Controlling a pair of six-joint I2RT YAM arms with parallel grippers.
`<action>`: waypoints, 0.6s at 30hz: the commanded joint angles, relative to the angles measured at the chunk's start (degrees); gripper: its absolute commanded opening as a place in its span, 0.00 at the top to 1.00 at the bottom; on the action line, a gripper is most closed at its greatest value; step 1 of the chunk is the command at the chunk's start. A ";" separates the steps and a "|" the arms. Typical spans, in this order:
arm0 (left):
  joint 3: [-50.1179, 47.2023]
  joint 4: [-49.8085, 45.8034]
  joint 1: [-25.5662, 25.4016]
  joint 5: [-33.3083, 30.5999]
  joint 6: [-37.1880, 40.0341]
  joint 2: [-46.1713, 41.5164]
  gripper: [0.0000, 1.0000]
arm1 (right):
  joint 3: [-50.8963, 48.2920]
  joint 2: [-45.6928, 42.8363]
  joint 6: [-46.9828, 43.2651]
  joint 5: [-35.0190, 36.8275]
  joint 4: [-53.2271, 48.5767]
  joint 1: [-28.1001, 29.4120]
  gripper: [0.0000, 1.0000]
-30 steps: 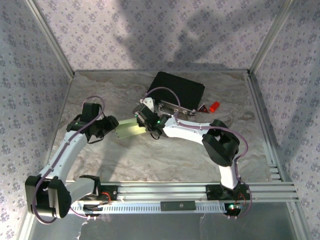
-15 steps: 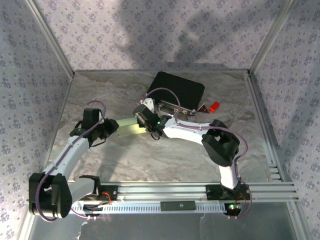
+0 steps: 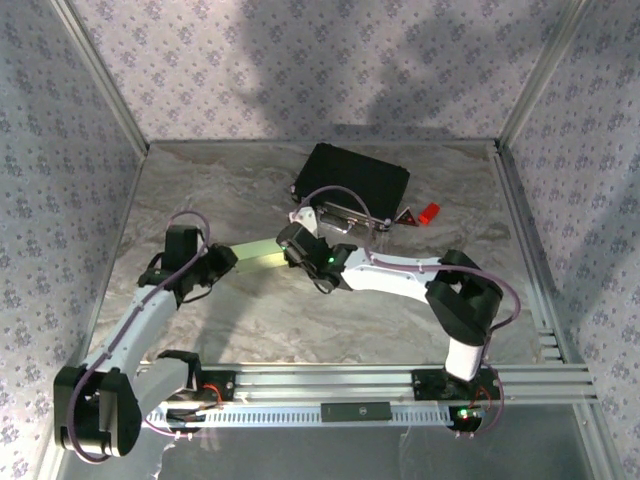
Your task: Fold the paper box
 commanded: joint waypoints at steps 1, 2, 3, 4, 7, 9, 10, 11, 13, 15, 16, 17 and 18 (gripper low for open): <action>-2.84 -3.04 -0.76 -0.16 -0.95 0.29 0.79 | -2.63 -4.43 -1.07 -2.07 -0.50 0.03 0.67; -3.30 -2.87 -0.91 -0.17 -1.19 0.06 0.79 | -3.16 -5.02 -0.68 -2.89 -0.79 -0.08 0.67; -3.72 -2.74 -1.11 -0.21 -1.35 -0.34 0.79 | -3.86 -5.75 -0.40 -3.38 -0.94 -0.10 0.68; -4.14 -2.79 -1.26 -0.41 -1.56 -0.93 0.79 | -4.71 -6.39 -0.13 -4.19 -0.62 -0.26 0.68; -5.03 -3.09 -1.55 -0.94 -1.99 -2.17 0.78 | -4.92 -5.69 -0.25 -9.56 -0.16 -2.02 0.69; -5.42 -2.75 -1.73 -0.76 -2.01 -2.11 0.78 | -3.55 -3.87 -1.04 -11.66 -0.71 -2.29 0.69; -5.44 -2.66 -1.84 -0.72 -2.01 -1.86 0.78 | -2.71 -2.57 -1.16 -13.07 -0.74 -2.51 0.69; -5.44 -2.49 -1.92 -0.52 -2.01 -1.75 0.78 | -1.88 -1.29 -0.96 -14.26 -0.73 -2.62 0.69; -5.35 -2.68 -2.10 -0.43 -2.11 -1.71 0.78 | 1.37 1.91 -0.10 -15.24 -2.63 -2.77 0.70; -5.10 -3.54 -2.35 -0.37 -2.02 -2.20 0.79 | 3.01 3.66 1.94 -13.59 -6.43 -3.12 0.74; -4.94 -4.35 -2.40 -0.48 -2.02 -2.82 0.79 | 1.26 2.78 2.45 -13.30 -4.93 -3.26 0.74; -4.74 -5.07 -2.46 -0.50 -2.02 -3.68 0.78 | -0.39 1.16 2.95 -12.98 -3.11 -3.38 0.75; -4.46 -5.91 -2.41 -0.56 -2.01 -4.54 0.78 | -3.66 -0.50 3.25 -12.57 -2.03 -3.47 0.75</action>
